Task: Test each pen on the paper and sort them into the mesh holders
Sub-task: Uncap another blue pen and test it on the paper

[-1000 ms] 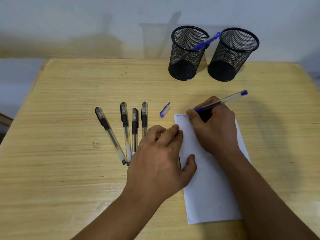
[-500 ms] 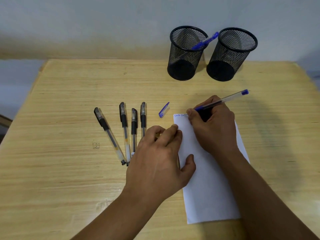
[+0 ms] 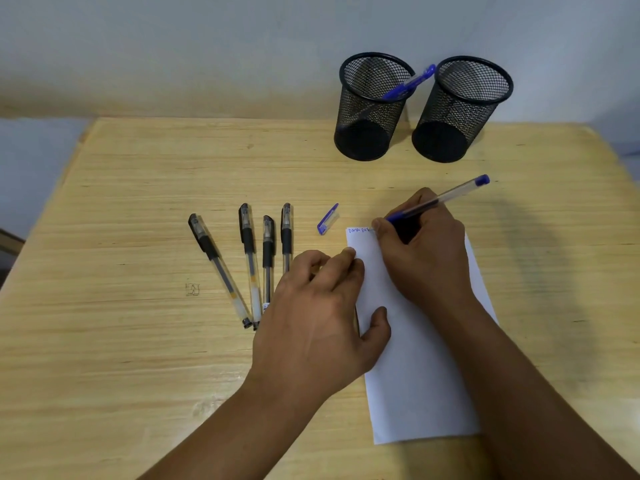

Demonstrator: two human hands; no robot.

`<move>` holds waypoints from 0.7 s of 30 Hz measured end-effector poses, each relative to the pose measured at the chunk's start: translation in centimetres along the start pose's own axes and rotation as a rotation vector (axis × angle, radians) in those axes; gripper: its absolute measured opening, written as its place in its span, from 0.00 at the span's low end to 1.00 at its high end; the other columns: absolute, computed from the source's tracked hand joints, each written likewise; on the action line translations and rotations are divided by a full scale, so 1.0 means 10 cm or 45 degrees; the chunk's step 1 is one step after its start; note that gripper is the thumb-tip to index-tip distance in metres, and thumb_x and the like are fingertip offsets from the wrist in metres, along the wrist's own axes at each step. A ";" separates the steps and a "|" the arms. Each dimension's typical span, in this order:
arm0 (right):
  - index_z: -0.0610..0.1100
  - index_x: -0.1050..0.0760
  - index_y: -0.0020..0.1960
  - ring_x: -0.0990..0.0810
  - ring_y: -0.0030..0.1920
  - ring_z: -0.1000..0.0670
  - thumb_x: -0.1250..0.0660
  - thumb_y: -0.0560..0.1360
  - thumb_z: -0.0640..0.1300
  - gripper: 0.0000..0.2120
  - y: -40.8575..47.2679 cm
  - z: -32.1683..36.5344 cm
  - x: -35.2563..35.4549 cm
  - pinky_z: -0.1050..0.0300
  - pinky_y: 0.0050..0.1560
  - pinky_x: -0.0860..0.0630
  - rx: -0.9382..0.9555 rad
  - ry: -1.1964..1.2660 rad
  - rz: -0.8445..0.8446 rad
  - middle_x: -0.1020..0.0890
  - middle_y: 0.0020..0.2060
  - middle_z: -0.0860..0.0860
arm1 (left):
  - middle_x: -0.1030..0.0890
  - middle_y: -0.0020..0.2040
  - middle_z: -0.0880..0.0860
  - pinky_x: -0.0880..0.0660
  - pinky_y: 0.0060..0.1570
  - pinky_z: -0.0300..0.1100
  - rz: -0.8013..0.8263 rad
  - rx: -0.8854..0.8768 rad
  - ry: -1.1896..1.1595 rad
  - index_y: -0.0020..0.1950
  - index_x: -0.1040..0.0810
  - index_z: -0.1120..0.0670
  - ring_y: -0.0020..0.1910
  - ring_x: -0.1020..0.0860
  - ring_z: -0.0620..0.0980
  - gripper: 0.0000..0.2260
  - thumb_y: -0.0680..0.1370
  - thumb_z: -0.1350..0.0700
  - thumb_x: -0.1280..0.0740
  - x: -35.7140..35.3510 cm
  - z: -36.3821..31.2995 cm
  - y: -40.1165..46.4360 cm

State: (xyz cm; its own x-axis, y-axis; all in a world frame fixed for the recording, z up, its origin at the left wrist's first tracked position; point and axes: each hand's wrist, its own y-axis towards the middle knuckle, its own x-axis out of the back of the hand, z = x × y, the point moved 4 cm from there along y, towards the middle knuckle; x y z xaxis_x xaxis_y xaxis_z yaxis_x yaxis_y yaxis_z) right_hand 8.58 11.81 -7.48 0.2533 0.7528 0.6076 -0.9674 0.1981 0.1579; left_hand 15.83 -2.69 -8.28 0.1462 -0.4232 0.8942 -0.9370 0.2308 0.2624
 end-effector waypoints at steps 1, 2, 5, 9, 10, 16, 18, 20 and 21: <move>0.47 0.27 0.47 0.23 0.36 0.68 0.28 0.74 0.45 0.08 0.00 0.00 0.00 0.81 0.39 0.31 -0.002 0.003 0.000 0.25 0.34 0.62 | 0.21 0.64 0.48 0.24 0.54 0.50 -0.003 0.003 -0.003 0.62 0.20 0.56 0.60 0.29 0.53 0.25 0.73 0.41 0.35 0.00 0.00 0.00; 0.47 0.27 0.46 0.23 0.35 0.66 0.28 0.74 0.45 0.08 0.00 0.00 0.01 0.81 0.39 0.31 -0.009 0.012 -0.008 0.24 0.34 0.62 | 0.20 0.63 0.48 0.24 0.54 0.50 -0.007 0.003 -0.005 0.62 0.20 0.56 0.60 0.28 0.53 0.25 0.73 0.41 0.35 0.01 0.00 0.00; 0.46 0.26 0.46 0.23 0.37 0.63 0.27 0.74 0.44 0.07 -0.01 -0.02 0.03 0.81 0.39 0.31 -0.038 0.067 -0.060 0.23 0.35 0.61 | 0.20 0.63 0.49 0.24 0.55 0.49 -0.018 -0.007 -0.007 0.62 0.20 0.57 0.60 0.28 0.53 0.25 0.73 0.41 0.35 0.01 0.00 0.00; 0.44 0.25 0.46 0.24 0.37 0.63 0.27 0.74 0.45 0.07 -0.01 -0.03 0.03 0.81 0.39 0.32 -0.042 0.052 -0.064 0.24 0.35 0.61 | 0.20 0.63 0.49 0.25 0.55 0.48 -0.025 -0.010 -0.008 0.63 0.20 0.57 0.60 0.28 0.52 0.25 0.73 0.41 0.35 0.00 0.00 -0.01; 0.44 0.24 0.47 0.24 0.37 0.63 0.27 0.74 0.45 0.07 -0.01 -0.02 0.03 0.81 0.39 0.32 -0.043 0.047 -0.063 0.24 0.35 0.61 | 0.20 0.63 0.49 0.25 0.55 0.48 -0.027 -0.010 -0.009 0.63 0.20 0.57 0.60 0.29 0.52 0.25 0.73 0.41 0.35 0.00 -0.01 -0.01; 0.46 0.25 0.47 0.23 0.36 0.63 0.27 0.74 0.47 0.08 0.00 -0.02 0.02 0.78 0.35 0.30 -0.042 -0.009 -0.036 0.24 0.34 0.62 | 0.21 0.64 0.49 0.24 0.54 0.50 -0.025 -0.005 -0.019 0.63 0.20 0.57 0.61 0.28 0.53 0.25 0.73 0.42 0.34 -0.01 0.00 -0.01; 0.47 0.26 0.46 0.23 0.36 0.63 0.28 0.74 0.48 0.08 0.00 -0.02 0.02 0.76 0.34 0.31 -0.046 -0.029 -0.019 0.24 0.34 0.61 | 0.21 0.64 0.49 0.24 0.55 0.50 -0.027 -0.002 -0.026 0.63 0.20 0.57 0.61 0.28 0.53 0.25 0.73 0.42 0.34 -0.01 0.00 -0.01; 0.48 0.26 0.46 0.23 0.36 0.63 0.28 0.74 0.48 0.08 0.01 -0.03 0.03 0.76 0.34 0.33 -0.045 -0.043 -0.010 0.24 0.34 0.62 | 0.20 0.64 0.49 0.24 0.55 0.49 -0.028 -0.005 -0.023 0.63 0.20 0.57 0.60 0.28 0.53 0.25 0.73 0.41 0.34 -0.01 0.00 -0.01; 0.48 0.26 0.46 0.24 0.36 0.63 0.28 0.74 0.48 0.08 0.01 -0.03 0.03 0.76 0.35 0.33 -0.043 -0.045 -0.011 0.24 0.34 0.62 | 0.20 0.64 0.49 0.24 0.55 0.49 -0.028 -0.007 -0.020 0.63 0.20 0.57 0.60 0.28 0.53 0.25 0.73 0.41 0.35 -0.01 0.00 -0.01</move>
State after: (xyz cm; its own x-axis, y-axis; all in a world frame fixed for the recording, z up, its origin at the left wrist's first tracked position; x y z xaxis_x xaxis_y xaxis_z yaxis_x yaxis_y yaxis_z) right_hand 8.56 12.26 -7.51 0.2608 0.7285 0.6335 -0.9644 0.2261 0.1371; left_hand 15.89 -2.62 -8.37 0.1619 -0.4423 0.8822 -0.9319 0.2257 0.2841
